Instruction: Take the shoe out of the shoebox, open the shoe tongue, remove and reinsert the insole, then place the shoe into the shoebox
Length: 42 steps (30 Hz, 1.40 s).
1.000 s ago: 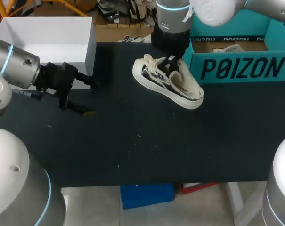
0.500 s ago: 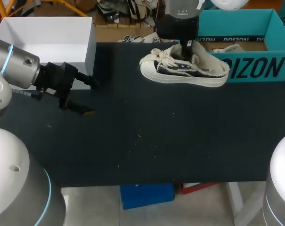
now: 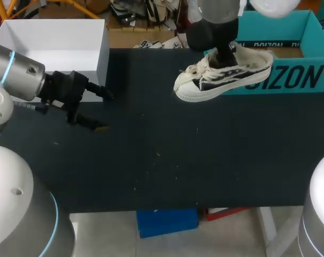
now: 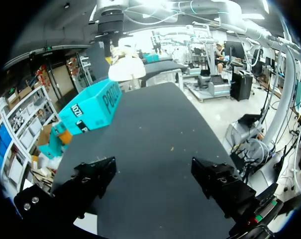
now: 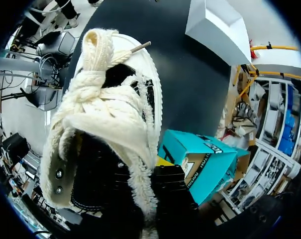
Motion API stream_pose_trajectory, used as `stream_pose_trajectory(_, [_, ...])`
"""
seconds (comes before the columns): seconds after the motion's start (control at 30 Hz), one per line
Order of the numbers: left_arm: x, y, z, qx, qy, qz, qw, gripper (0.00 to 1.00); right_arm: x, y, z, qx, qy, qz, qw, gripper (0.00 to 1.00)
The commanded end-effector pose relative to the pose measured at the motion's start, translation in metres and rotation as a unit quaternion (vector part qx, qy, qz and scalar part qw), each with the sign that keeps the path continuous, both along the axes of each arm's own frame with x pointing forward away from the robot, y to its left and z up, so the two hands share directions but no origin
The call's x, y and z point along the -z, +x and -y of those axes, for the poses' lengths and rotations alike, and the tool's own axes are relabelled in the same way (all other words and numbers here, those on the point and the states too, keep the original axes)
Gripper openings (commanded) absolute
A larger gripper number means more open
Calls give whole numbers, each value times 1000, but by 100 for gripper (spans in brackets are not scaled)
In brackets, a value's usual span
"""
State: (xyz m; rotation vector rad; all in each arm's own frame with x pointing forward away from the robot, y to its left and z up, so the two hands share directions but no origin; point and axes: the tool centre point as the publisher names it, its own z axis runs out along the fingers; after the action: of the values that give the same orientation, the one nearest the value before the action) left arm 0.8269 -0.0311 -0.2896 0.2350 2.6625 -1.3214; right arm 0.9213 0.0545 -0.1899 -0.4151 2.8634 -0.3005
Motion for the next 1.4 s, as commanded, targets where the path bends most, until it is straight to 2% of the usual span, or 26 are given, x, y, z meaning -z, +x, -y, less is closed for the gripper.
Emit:
stream_pose_trajectory(0.03, [1, -1, 1, -2, 1, 2, 1000, 100, -1, -4, 4, -53, -10, 4, 999, 0])
stream_pose_trajectory(0.13, [1, -1, 1, -2, 1, 2, 1000, 100, -1, -4, 4, -53, -10, 4, 999, 0])
stream_pose_trajectory(0.2, [1, -1, 1, -2, 1, 2, 1000, 100, 0, 3, -9, -49, -28, 2, 998, 0])
stream_pose_trajectory(0.3, [1, -1, 1, -2, 1, 2, 1000, 100, 2, 18, -12, -33, -42, 3, 999, 0])
stream_pose_trajectory(0.4, [1, -1, 1, -2, 1, 2, 1000, 100, 2, 33, -1, -40, -59, 1, 997, 0])
stream_pose_trajectory(0.67, [1, -1, 1, -2, 1, 2, 1000, 100, 1, 69, 44, -63, -85, -9, 994, 0])
stream_pose_trajectory(0.73, [1, -1, 1, -2, 1, 2, 1000, 100, 3, 83, 62, -66, -93, -12, 993, 0])
stream_pose_trajectory(0.9, [1, -1, 1, -2, 1, 2, 1000, 100, 3, 113, 89, -50, -100, -5, 994, 0])
stream_pose_trajectory(1.4, [1, -1, 1, -2, 1, 2, 1000, 100, 4, 185, 122, -6, -95, 26, 995, 0])
